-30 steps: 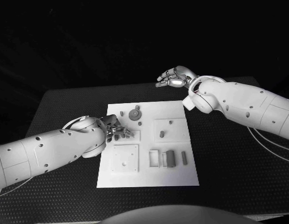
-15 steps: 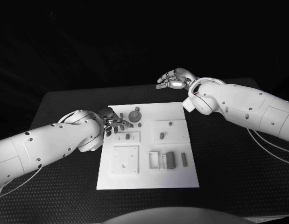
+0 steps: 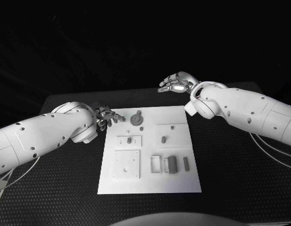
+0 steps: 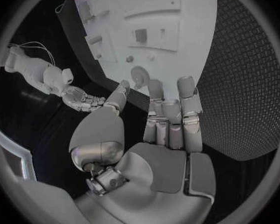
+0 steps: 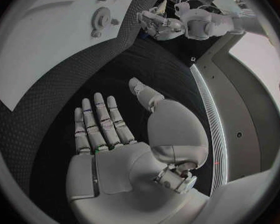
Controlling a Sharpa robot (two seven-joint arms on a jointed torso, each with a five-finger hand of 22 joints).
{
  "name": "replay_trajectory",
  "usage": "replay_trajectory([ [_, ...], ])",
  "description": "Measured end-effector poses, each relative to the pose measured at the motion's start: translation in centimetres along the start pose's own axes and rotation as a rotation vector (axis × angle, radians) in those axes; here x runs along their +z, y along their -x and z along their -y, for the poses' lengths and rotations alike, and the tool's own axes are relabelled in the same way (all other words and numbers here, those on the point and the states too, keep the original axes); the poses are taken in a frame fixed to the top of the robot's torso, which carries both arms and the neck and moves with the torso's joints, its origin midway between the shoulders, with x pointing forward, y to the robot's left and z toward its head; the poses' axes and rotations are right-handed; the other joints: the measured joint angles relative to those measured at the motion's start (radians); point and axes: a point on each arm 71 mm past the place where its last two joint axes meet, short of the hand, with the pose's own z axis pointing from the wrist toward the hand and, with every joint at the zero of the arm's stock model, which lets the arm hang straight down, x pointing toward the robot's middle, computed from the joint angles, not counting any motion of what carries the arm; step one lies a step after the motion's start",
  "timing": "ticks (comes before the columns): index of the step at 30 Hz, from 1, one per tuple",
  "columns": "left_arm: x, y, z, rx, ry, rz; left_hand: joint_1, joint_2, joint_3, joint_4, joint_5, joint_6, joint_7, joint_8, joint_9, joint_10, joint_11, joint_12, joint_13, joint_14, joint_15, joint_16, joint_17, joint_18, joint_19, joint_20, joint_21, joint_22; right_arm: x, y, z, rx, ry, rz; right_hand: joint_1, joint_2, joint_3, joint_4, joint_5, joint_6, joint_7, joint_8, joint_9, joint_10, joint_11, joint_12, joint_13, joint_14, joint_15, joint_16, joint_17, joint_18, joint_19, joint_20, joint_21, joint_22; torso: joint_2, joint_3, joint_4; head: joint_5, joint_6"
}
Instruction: Assemble the parts on the task board
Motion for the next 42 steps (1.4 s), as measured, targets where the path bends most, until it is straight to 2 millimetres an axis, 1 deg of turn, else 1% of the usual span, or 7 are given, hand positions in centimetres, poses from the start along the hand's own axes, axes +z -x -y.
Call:
replay_trajectory([
  [6,0.9,1.2,-0.5,-0.002,0.023,0.035,0.001,-0.001,-0.014,0.0,0.0,-0.014,0.004,-0.005,-0.005,-0.012,0.004,-0.007,-0.008,-0.006,0.006,-0.009,-0.011,0.0,-0.004,0.004,-0.015,-0.005,0.0,0.0,0.0,0.0,-0.001,0.001,0.0,0.0,0.0,0.0,0.0,0.0,0.0,0.0,0.0,0.0,0.0,0.0,0.0,0.0,0.0,0.0,0.0,0.0,0.0,0.0,0.0,0.001,0.001,0.0002,-0.0008,-0.001,0.009],
  [9,1.4,1.8,-0.6,-0.008,0.025,0.056,0.012,-0.004,-0.017,0.002,0.0,-0.032,0.018,-0.013,-0.008,-0.046,0.014,-0.03,-0.022,-0.034,0.019,-0.037,-0.026,0.0,-0.034,0.019,-0.039,-0.015,0.1,-0.1,0.0,0.001,0.0,0.0,0.0,0.0,0.0,0.0,0.0,0.0,0.0,0.0,0.0,0.0,0.0,0.0,0.0,0.0,0.0,0.0,0.0,0.0,0.0,0.0,0.0,0.003,0.001,0.0004,-0.0013,-0.001,0.012],
  [14,2.5,2.0,0.0,-0.019,0.025,0.074,0.013,-0.005,-0.024,0.0,0.0,-0.056,0.038,-0.02,-0.014,-0.086,0.039,-0.069,-0.057,-0.074,0.041,-0.086,-0.058,0.0,-0.077,0.041,-0.087,-0.041,0.1,-0.1,0.0,0.001,0.0,0.0,0.0,0.0,0.0,0.0,0.0,0.0,0.0,0.0,-0.001,0.0,0.0,0.0,-0.001,0.0,0.0,0.0,0.0,0.0,0.0,0.0,0.0,0.003,0.002,0.0001,-0.0008,-0.002,0.02],
  [18,3.2,2.2,0.2,-0.026,0.03,0.081,0.013,-0.005,-0.03,0.0,0.0,-0.072,0.05,-0.027,-0.018,-0.115,0.049,-0.093,-0.082,-0.1,0.052,-0.114,-0.076,0.0,-0.102,0.052,-0.116,-0.058,0.2,-0.3,-0.1,0.002,0.001,-0.002,0.0,0.0,0.0,0.0,0.0,0.0,0.0,0.0,-0.001,0.0,0.0,0.0,-0.001,0.0,0.0,0.0,0.0,0.0,0.0,0.0,0.0,0.005,0.003,-0.0005,-0.0008,-0.001,0.025],
  [21,3.6,2.4,0.1,-0.027,0.043,0.079,0.013,-0.005,-0.034,0.002,0.0,-0.106,0.07,-0.042,-0.028,-0.182,0.075,-0.139,-0.116,-0.165,0.079,-0.163,-0.101,0.0,-0.166,0.076,-0.166,-0.082,0.2,-0.4,-0.1,0.003,0.0,-0.003,0.0,0.0,0.0,0.0,0.0,0.0,0.0,0.0,-0.001,0.0,0.0,0.0,-0.001,0.0,0.0,0.0,0.0,0.0,0.0,0.0,0.0,0.006,0.003,-0.0005,-0.0013,0.0,0.027],
  [23,3.8,2.5,0.0,-0.026,0.051,0.078,0.013,-0.005,-0.034,0.002,0.0,-0.11,0.074,-0.043,-0.03,-0.193,0.082,-0.148,-0.126,-0.176,0.086,-0.174,-0.107,-0.001,-0.177,0.084,-0.178,-0.089,0.2,-0.3,0.0,0.002,-0.001,-0.001,0.0,0.0,0.0,0.0,0.0,0.0,0.0,0.0,-0.001,0.0,0.0,0.0,-0.001,0.0,0.0,0.0,0.0,0.0,0.0,0.0,0.0,0.006,0.003,-0.0005,-0.0013,0.0,0.028],
  [42,5.3,1.6,0.9,0.019,0.067,0.026,0.012,0.015,-0.036,0.004,0.0,-0.116,0.077,-0.043,-0.037,-0.193,0.082,-0.152,-0.146,-0.177,0.088,-0.175,-0.113,-0.002,-0.177,0.084,-0.187,-0.097,0.4,-0.7,-0.2,0.009,0.004,-0.004,-0.004,-0.004,-0.004,0.004,0.0,-0.007,0.0,0.0,-0.003,0.0,0.0,-0.004,-0.003,0.0,0.0,0.0,0.0,0.0,0.0,0.0,-0.004,0.004,0.003,0.0001,-0.0008,-0.002,0.035],
])
